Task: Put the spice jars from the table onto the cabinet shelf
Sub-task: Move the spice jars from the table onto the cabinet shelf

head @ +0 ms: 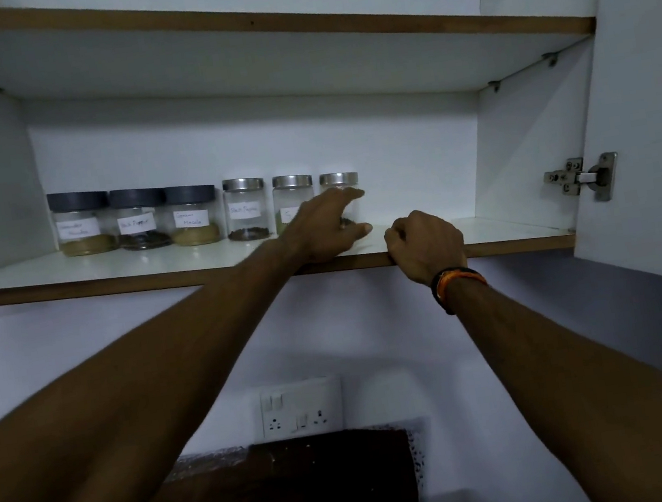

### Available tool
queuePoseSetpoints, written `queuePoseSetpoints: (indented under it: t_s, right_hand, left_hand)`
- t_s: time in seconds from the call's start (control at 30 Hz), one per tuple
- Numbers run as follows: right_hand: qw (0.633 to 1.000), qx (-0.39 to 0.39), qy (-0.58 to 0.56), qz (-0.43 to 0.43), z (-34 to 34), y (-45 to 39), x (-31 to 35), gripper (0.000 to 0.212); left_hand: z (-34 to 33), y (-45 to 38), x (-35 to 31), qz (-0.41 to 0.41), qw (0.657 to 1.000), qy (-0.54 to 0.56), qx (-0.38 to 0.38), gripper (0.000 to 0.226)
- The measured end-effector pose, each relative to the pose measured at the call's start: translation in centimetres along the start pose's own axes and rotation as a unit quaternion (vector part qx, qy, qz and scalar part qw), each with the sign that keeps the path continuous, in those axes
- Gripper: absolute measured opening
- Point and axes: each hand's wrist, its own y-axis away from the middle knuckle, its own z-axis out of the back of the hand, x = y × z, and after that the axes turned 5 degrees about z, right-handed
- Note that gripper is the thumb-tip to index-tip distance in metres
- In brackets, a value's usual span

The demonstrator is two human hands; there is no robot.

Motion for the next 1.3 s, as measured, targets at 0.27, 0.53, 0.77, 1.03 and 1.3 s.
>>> queuePoseSetpoints:
  t_s: [0.27, 0.53, 0.77, 1.03, 1.3]
  right_hand:
    - [0.99, -0.117, -0.063, 0.041, 1.0, 6.8, 1.0, 0.024]
    - [0.996, -0.088, -0.017, -0.002, 0.9, 14.8, 0.3, 0.035]
    - [0.994, 0.059, -0.041, -0.077, -1.9, 25.0, -0.5, 0.036]
    - [0.966, 0.214, -0.048, -0.139, -3.9, 34.9, -0.7, 0.036]
    - [0.902, 0.386, -0.047, -0.187, -3.9, 44.9, 0.5, 0.041]
  left_hand:
    - [-2.1, 5.8, -3.1, -0.051, 0.997, 0.016, -0.049, 0.059]
    - [-7.5, 12.7, -5.2, -0.082, 0.992, 0.073, -0.067, 0.05]
    - [-14.4, 19.5, -5.8, -0.024, 0.991, 0.116, 0.059, 0.054]
    - [-21.2, 27.8, -5.5, 0.037, 0.964, 0.128, 0.23, 0.06]
    - [-26.2, 37.1, -6.0, 0.077, 0.926, 0.187, 0.319, 0.05]
